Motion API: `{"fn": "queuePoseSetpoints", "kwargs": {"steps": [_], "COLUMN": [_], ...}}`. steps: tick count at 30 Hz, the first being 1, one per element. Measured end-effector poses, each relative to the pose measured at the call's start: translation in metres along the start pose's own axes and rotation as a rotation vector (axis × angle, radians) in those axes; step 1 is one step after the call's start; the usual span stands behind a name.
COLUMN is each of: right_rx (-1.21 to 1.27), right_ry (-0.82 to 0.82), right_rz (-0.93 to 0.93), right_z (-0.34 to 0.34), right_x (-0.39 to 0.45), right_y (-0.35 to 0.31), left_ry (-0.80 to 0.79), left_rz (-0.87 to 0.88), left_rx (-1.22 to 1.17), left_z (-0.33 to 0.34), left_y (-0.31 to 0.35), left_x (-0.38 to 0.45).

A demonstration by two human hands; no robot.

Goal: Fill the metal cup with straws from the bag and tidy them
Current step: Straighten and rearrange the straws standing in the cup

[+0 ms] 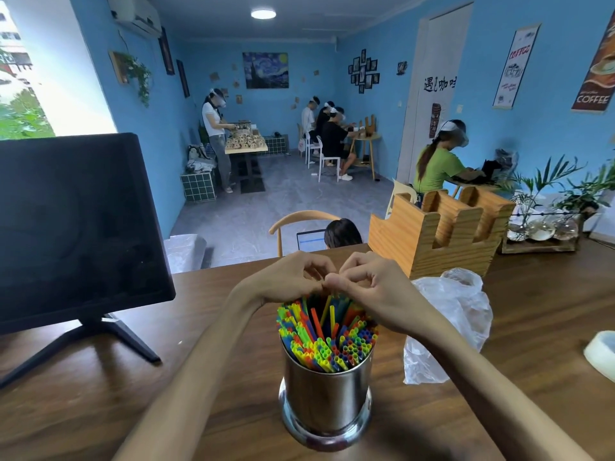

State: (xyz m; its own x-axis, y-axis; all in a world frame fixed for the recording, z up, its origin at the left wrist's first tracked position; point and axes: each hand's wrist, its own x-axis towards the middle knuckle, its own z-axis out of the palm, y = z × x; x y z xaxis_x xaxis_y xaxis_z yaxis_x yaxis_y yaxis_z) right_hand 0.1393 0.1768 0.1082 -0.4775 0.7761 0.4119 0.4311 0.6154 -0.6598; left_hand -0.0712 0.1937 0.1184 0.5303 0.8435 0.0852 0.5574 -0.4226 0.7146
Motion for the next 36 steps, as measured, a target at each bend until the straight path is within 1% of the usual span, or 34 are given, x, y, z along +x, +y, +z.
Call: {"fn": "queuePoseSetpoints", "kwargs": {"steps": [2,5,8,10,12,14,15,20,24,27,30,34,36], "right_rx": [0.028,0.114,0.153,0.159,0.157,0.162,0.172,0.262,0.302,0.316,0.323,0.253,0.255], "right_ry": [0.002,0.044,0.084,0.083,0.056,0.033,0.031,0.042,0.069,0.083,0.097,0.037,-0.014], "right_rz": [0.012,0.049,0.075,0.087,0.102,0.117,0.119,0.125,0.137,0.149,0.161,0.178,0.153], "right_z": [-0.001,-0.004,-0.003,-0.002,0.000,0.001,0.001,0.000,-0.002,-0.003,-0.004,-0.003,-0.001], "right_x": [-0.001,-0.002,-0.004,-0.005,-0.008,-0.009,-0.010,-0.016,-0.019,-0.019,-0.018,-0.011,-0.007], "right_y": [0.002,0.004,0.006,0.008,0.011,0.014,0.015,0.017,0.017,0.015,0.016,0.014,0.010], "left_ry": [0.077,0.238,0.338,0.322,0.231,0.178,0.187,0.258,0.305,0.326,0.329,0.339,0.388], "left_rz": [-0.019,-0.049,-0.020,-0.020,-0.052,-0.081,-0.084,-0.062,-0.056,-0.025,0.010,0.061,0.072], "left_rx": [-0.005,0.017,0.052,0.135,0.233,0.250,0.241,0.161,-0.051,-0.160,-0.176,-0.244,-0.297], "left_z": [0.003,0.008,0.010,0.009,0.008,0.007,0.007,0.006,0.005,0.002,-0.004,-0.009,-0.009], "left_y": [-0.002,-0.003,0.003,0.007,0.008,0.006,0.005,0.003,0.005,0.010,0.018,0.030,0.036], "left_x": [-0.001,-0.002,-0.002,-0.001,-0.002,-0.004,-0.005,-0.011,-0.013,-0.014,-0.015,-0.016,-0.016]}}
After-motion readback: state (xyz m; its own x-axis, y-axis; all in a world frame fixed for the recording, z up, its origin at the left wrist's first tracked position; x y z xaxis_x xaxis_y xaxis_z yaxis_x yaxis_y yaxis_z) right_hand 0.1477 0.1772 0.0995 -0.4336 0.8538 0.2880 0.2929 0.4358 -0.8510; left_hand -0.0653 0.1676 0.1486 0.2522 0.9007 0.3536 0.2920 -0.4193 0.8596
